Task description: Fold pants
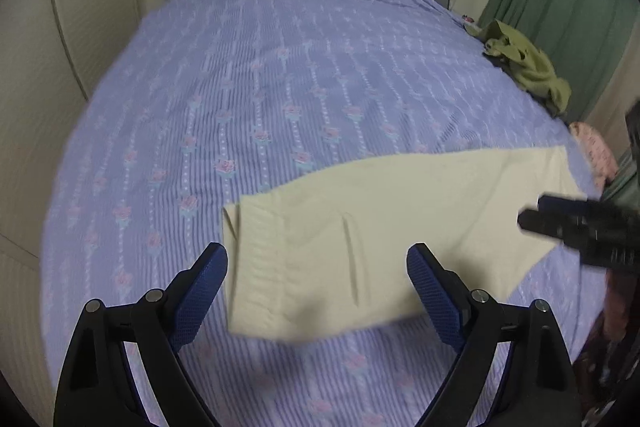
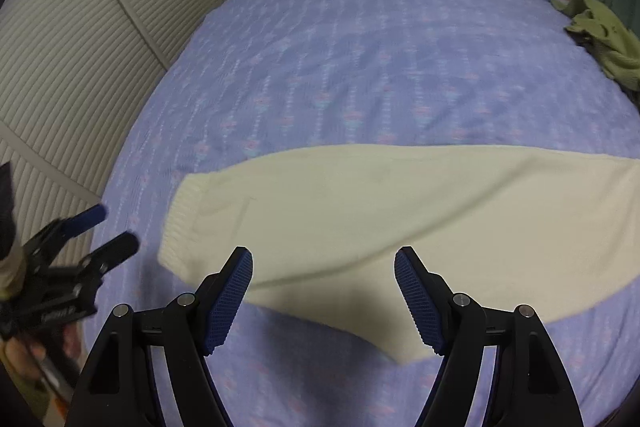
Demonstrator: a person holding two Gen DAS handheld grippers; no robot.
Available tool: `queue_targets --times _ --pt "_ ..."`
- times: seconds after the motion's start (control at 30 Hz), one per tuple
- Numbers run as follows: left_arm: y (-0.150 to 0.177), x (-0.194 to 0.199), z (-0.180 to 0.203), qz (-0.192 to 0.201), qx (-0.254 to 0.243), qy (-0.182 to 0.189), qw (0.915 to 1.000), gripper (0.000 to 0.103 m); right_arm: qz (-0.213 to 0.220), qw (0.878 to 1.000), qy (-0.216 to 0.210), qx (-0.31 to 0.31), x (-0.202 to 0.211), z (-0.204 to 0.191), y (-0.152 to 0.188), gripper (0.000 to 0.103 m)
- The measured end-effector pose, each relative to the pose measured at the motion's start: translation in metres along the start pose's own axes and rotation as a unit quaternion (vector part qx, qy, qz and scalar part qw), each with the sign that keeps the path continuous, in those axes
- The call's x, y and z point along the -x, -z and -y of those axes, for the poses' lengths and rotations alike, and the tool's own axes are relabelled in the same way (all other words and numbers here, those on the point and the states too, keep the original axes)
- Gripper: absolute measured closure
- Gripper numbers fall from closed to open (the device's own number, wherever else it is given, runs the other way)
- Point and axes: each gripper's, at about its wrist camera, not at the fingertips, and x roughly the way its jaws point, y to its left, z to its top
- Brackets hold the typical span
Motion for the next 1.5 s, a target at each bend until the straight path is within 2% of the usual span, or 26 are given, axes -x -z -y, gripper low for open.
queue_targets --times 0.07,0.13,0.23,0.3,0.33,0.43,0.53,0.7,0.77,0.87,0.93,0.97,1.03,1.1,1.13,1.17,1.23,1.27,1.33,1.37,1.43,1.47,1.5 --pt "-0.012 -0.024 -0.028 -0.017 0.028 0.027 0.9991 0.014 -0.007 1.000 -0.001 0.002 -0.016 -0.016 -0.008 0.029" --pt "-0.019 -0.043 -0.045 -0.033 0.048 0.038 0.9976 0.019 -0.015 1.000 0.000 0.001 -0.031 -0.026 -0.016 0.029" --pt "-0.024 -0.076 -0.063 -0.062 0.070 0.050 0.9944 0.032 -0.033 0.999 0.007 0.001 -0.050 -0.037 -0.024 0.029" --pt "-0.025 -0.096 -0.070 -0.082 0.080 0.054 0.9919 0.044 -0.041 0.999 0.010 -0.001 -0.060 -0.042 -0.025 0.029" --pt "-0.025 -0.106 -0.072 -0.093 0.086 0.056 0.9904 0.046 -0.042 0.999 0.012 -0.002 -0.061 -0.043 -0.025 0.029" --pt "-0.024 -0.123 -0.070 -0.111 0.086 0.050 0.9888 0.046 -0.051 0.998 0.019 -0.008 -0.069 -0.041 -0.024 0.029" --pt "-0.025 -0.138 -0.067 -0.124 0.087 0.046 0.9874 0.055 -0.060 0.998 0.022 -0.015 -0.071 -0.035 -0.020 0.029" --pt "-0.025 -0.157 -0.055 -0.146 0.082 -0.005 0.9859 0.055 -0.066 0.997 0.033 -0.022 -0.071 -0.025 -0.014 0.029" --pt "-0.026 -0.156 -0.047 -0.140 0.082 -0.027 0.9865 0.058 -0.068 0.997 0.036 -0.030 -0.069 -0.021 -0.013 0.029" --pt "-0.029 -0.141 -0.035 -0.119 0.051 -0.044 0.9906 0.063 -0.067 0.996 0.038 -0.036 -0.064 -0.015 -0.009 0.029" --pt "-0.037 -0.119 -0.028 -0.080 0.037 -0.039 0.9953 0.067 -0.060 0.997 0.041 -0.038 -0.060 -0.012 -0.007 0.029" --pt "-0.043 -0.101 -0.027 -0.047 0.045 -0.030 0.9974 0.068 -0.053 0.997 0.043 -0.040 -0.056 -0.010 -0.007 0.029" --pt "-0.051 -0.079 -0.029 -0.007 0.066 -0.015 0.9977 0.068 -0.042 0.997 0.044 -0.042 -0.050 -0.009 -0.007 0.029" --pt "-0.055 -0.071 -0.036 0.026 0.084 -0.031 0.9957 0.069 -0.033 0.997 0.043 -0.046 -0.045 -0.008 -0.009 0.029" --pt "-0.056 -0.074 -0.044 0.029 0.100 -0.042 0.9936 0.079 -0.028 0.998 0.044 -0.045 -0.043 -0.009 -0.011 0.029" --pt "-0.054 -0.081 -0.059 0.024 0.134 -0.056 0.9891 0.093 -0.025 0.998 0.047 -0.043 -0.042 -0.010 -0.012 0.029" --pt "-0.048 -0.105 -0.072 -0.026 0.165 -0.034 0.9854 0.093 -0.023 0.998 0.052 -0.037 -0.041 -0.014 -0.015 0.029" --pt "-0.045 -0.113 -0.066 -0.045 0.144 -0.044 0.9875 0.093 -0.024 0.997 0.059 -0.032 -0.042 -0.017 -0.016 0.029" --pt "-0.040 -0.114 -0.052 -0.049 0.098 -0.064 0.9920 0.092 -0.021 0.998 0.057 -0.016 -0.043 -0.022 -0.016 0.029" --pt "-0.038 -0.110 -0.049 -0.045 0.091 -0.065 0.9928 0.092 -0.021 0.998 0.054 -0.012 -0.042 -0.023 -0.015 0.029" --pt "-0.034 -0.097 -0.054 -0.033 0.109 -0.055 0.9920 0.087 -0.018 0.998 0.052 -0.013 -0.040 -0.022 -0.013 0.029" --pt "-0.033 -0.090 -0.057 -0.028 0.116 -0.065 0.9908 0.079 -0.018 0.998 0.052 -0.016 -0.040 -0.020 -0.011 0.029" --pt "-0.032 -0.081 -0.057 -0.020 0.113 -0.086 0.9897 0.064 -0.021 0.998 0.052 -0.018 -0.041 -0.020 -0.010 0.029"
